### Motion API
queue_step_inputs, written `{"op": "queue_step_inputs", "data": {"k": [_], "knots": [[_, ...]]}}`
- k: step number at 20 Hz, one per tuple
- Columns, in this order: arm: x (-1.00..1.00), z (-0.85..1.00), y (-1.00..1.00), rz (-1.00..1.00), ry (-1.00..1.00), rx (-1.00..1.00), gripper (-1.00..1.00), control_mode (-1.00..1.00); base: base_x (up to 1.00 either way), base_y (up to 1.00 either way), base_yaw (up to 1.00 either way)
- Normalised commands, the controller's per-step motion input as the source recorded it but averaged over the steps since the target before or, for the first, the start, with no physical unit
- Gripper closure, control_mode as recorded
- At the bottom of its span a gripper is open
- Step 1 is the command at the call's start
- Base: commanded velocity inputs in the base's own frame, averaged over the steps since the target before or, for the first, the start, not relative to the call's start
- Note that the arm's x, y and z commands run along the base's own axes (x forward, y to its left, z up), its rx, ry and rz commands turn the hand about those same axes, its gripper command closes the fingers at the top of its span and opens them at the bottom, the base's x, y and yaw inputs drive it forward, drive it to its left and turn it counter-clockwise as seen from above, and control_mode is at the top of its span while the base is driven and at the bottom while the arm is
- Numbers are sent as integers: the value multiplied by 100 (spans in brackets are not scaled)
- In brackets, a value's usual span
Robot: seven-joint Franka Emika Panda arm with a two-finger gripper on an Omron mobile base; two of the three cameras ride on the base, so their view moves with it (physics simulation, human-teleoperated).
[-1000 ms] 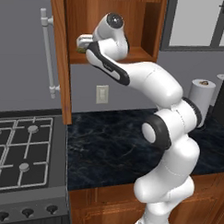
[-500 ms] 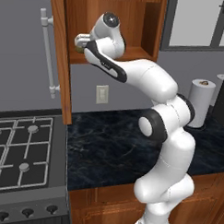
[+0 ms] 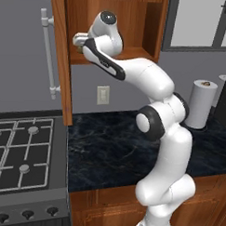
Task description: Open the cabinet. Pick the sponge and place it next to the sink. Then close the cabinet.
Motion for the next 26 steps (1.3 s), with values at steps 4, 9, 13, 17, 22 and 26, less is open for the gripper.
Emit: {"op": "queue_step_inputs", "data": {"k": [4, 9, 13, 17, 22, 26], "knots": [[22, 0, 6, 0, 2, 0, -100, -100, 0, 0, 0], [16, 0, 8, 0, 0, 0, -100, -100, 0, 0, 0], [1, -5, 7, 0, 0, 0, -100, -100, 0, 0, 0], [0, -9, 6, 0, 0, 0, -100, -100, 0, 0, 0], [0, -15, 2, 0, 0, 0, -100, -100, 0, 0, 0], [0, -23, 0, 0, 0, 0, -100, -100, 0, 0, 0]]}}
